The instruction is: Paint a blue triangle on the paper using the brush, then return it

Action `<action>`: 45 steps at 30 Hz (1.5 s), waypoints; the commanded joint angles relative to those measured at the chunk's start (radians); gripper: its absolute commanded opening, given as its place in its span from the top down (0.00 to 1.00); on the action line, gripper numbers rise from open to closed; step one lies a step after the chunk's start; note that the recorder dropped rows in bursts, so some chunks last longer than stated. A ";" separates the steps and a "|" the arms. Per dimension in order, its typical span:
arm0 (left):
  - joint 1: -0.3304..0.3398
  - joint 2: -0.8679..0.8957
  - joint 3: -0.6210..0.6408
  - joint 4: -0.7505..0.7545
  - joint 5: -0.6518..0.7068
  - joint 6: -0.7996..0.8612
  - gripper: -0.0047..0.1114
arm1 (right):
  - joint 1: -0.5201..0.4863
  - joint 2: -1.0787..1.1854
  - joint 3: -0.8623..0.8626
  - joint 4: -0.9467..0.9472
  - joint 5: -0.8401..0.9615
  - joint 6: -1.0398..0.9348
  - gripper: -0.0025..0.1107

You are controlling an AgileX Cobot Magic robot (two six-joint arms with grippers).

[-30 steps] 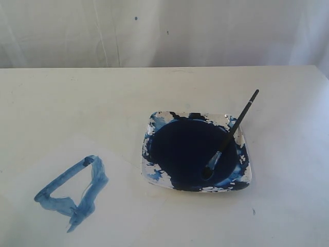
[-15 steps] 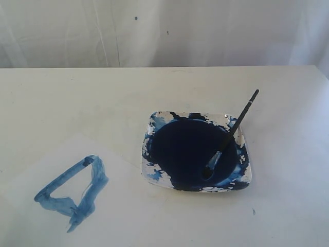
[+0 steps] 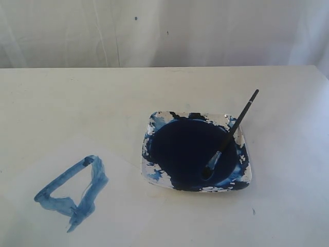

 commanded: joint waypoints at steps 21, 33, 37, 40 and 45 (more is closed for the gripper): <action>-0.007 -0.005 0.004 0.001 -0.005 -0.010 0.96 | -0.212 -0.197 0.339 -0.428 0.064 0.357 0.95; -0.007 -0.005 0.004 0.001 -0.005 -0.010 0.96 | -0.212 -0.282 0.460 -0.712 -0.016 0.756 0.95; -0.007 -0.005 0.004 0.001 -0.005 -0.010 0.96 | -0.212 -0.282 0.465 -0.712 -0.021 0.756 0.95; -0.007 -0.005 0.004 0.001 -0.005 -0.010 0.96 | -0.212 -0.282 0.465 -0.712 -0.018 0.754 0.95; -0.007 -0.005 0.004 0.001 -0.005 -0.010 0.96 | -0.210 -0.329 0.465 -0.712 0.154 0.752 0.95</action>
